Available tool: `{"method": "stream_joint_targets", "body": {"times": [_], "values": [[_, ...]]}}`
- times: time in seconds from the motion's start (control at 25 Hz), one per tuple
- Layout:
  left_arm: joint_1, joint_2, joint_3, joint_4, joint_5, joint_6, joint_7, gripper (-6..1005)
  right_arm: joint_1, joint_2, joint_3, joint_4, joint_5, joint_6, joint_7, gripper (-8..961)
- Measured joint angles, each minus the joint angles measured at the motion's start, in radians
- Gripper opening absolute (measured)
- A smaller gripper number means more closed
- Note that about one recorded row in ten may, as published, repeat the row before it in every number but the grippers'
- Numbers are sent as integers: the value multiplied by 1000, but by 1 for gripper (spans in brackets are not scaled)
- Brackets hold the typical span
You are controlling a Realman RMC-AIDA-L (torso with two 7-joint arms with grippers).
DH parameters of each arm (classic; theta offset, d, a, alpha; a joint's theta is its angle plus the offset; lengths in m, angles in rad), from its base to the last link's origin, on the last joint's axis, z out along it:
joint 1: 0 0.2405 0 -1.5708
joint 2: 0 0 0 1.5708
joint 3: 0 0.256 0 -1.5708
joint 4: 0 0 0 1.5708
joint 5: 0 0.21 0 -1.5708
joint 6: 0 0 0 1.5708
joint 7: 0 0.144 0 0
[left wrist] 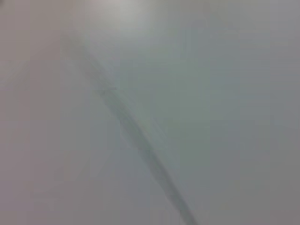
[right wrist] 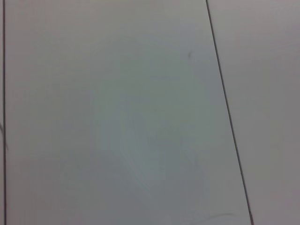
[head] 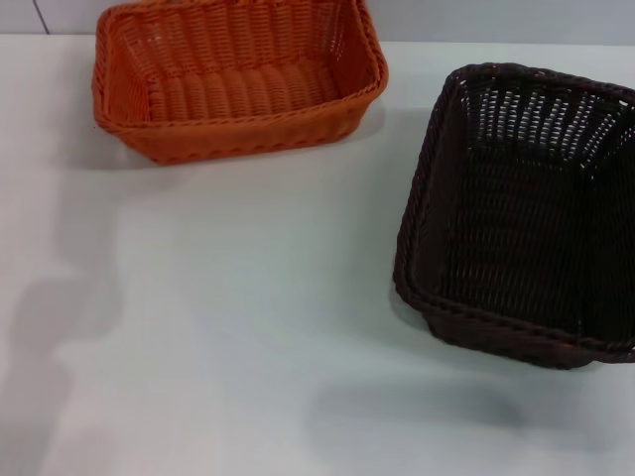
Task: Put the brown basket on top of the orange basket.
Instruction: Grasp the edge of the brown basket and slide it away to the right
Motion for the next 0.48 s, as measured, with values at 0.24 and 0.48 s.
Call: {"method": "stream_joint_targets", "body": {"times": [0.24,0.48], "values": [[110,4,-96,-378,265,384,-812,745,18,-7,12,-37,-23,9,2,819],[64,1,-235,-810,287,560,-1015,744,62,-85,14,-213,-87,-96,2,819]]}}
